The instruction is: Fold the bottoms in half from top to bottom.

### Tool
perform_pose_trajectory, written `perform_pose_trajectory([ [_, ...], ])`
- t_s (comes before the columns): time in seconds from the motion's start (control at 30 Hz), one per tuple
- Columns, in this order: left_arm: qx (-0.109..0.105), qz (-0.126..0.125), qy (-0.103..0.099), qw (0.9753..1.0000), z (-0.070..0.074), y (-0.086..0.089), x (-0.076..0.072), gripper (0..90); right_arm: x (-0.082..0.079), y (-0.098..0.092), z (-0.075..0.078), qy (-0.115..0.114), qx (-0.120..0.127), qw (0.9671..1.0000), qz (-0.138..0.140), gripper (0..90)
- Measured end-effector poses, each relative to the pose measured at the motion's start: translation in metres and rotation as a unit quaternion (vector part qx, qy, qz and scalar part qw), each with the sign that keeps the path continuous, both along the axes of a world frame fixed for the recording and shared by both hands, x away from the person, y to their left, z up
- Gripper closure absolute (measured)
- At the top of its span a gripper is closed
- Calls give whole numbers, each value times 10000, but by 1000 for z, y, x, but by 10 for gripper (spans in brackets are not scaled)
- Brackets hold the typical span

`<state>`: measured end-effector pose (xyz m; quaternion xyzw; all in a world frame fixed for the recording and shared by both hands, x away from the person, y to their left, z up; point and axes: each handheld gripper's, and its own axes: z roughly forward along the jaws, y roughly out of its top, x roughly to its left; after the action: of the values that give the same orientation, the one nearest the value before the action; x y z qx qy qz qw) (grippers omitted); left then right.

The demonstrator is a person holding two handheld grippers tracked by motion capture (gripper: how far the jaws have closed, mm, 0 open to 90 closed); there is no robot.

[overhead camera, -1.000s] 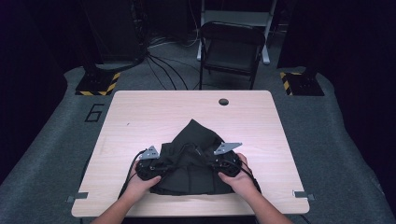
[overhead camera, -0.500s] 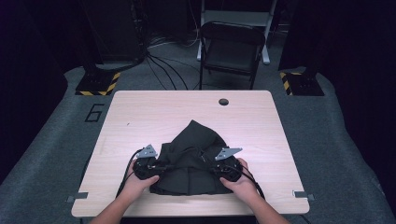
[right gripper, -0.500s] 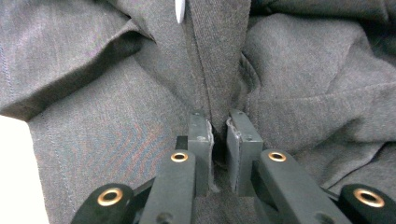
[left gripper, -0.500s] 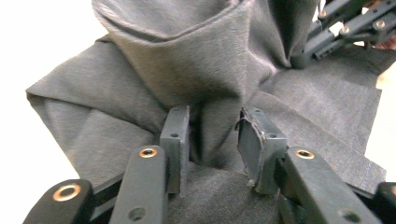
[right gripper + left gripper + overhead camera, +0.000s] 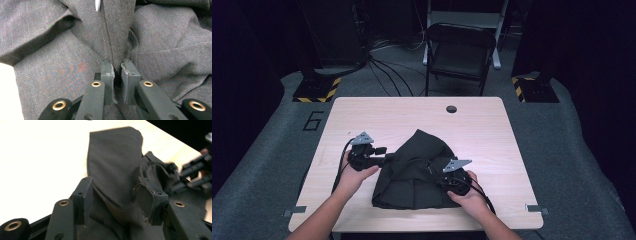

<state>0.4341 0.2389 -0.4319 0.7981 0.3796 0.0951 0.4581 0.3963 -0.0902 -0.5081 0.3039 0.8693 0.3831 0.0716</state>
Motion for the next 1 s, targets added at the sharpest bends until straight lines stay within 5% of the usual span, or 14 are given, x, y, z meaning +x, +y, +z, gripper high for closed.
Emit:
perform_pose_trajectory([
  [0.17, 180, 101, 205, 9996, -12, -12, 16, 469, -1, 0, 0, -23, 6, 10000, -9, 812],
  [0.37, 181, 101, 470, 9987, -29, -15, 16, 483, -3, 0, 0, -85, -3, 10000, -10, 807],
  [0.6, 45, 24, 493, 9988, -37, -13, 10, 640, -3, 1, 0, -86, 18, 10000, -3, 783],
  [0.8, 74, -26, 365, 9993, -37, -11, 5, 804, -4, 2, 5, 77, 164, 9998, 7, 602],
  [1.0, 127, -27, 220, 9997, -32, -11, 1, 842, -12, 10, 22, -210, 200, 9996, -64, 448],
])
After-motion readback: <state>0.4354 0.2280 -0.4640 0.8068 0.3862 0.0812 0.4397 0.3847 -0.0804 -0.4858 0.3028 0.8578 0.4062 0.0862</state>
